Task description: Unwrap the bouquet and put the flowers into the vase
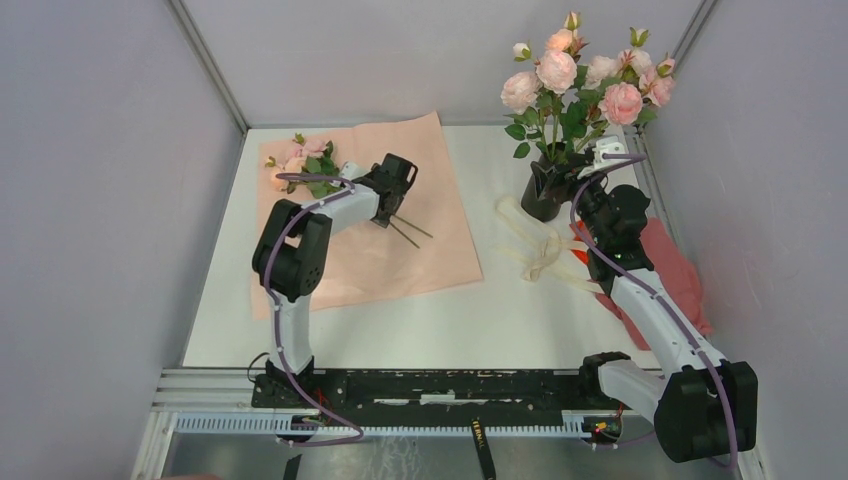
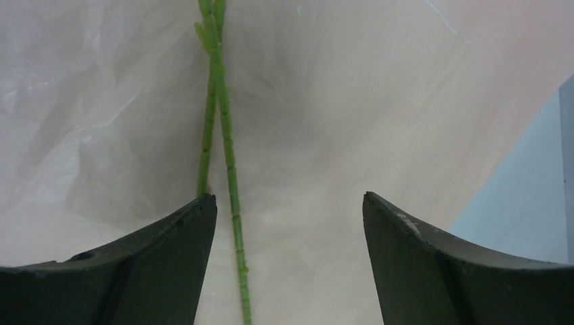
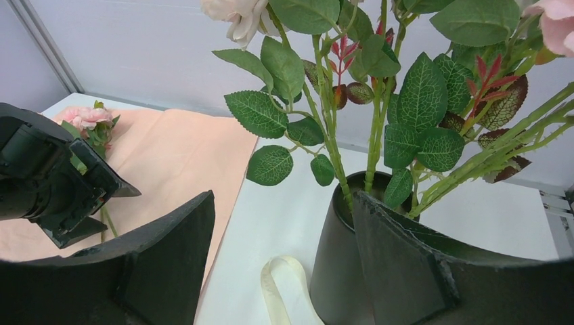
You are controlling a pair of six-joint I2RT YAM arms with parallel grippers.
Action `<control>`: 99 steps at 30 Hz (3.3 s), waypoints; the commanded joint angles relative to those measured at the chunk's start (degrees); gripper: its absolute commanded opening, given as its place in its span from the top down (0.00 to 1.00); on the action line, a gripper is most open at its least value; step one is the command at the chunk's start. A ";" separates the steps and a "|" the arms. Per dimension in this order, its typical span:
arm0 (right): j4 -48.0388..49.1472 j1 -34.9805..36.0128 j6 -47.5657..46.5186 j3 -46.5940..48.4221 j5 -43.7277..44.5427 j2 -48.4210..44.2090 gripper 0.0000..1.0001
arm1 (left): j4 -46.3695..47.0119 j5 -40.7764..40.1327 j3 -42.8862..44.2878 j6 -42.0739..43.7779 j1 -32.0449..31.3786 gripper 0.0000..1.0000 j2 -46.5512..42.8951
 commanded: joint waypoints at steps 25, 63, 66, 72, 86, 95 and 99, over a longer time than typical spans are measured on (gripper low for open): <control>2.47 1.07 0.12 -1.31 0.32 1.05 0.22 | 5.90 2.66 -0.20 8.01 1.22 0.98 1.43; -16.61 22.00 -4.74 25.97 2.23 16.68 0.21 | 72.13 -0.03 -43.36 70.10 -15.97 0.98 -34.08; -16.92 22.94 -3.56 29.48 0.84 21.99 0.21 | 75.21 0.68 -44.57 73.28 -17.17 0.98 -34.65; -13.56 23.88 -0.85 32.06 -0.33 26.17 0.22 | 76.69 0.75 -43.76 77.64 -19.22 0.98 -33.36; -12.96 26.61 1.17 36.30 -4.67 30.22 0.20 | 75.84 -1.26 -40.61 80.82 -22.65 0.98 -31.17; -12.45 27.24 1.36 36.83 -4.12 31.43 0.35 | 75.38 -1.11 -40.89 81.06 -22.89 0.98 -34.01; -12.49 27.46 1.30 36.74 -3.27 31.32 0.77 | 75.46 -1.65 -41.18 81.43 -22.87 0.98 -34.25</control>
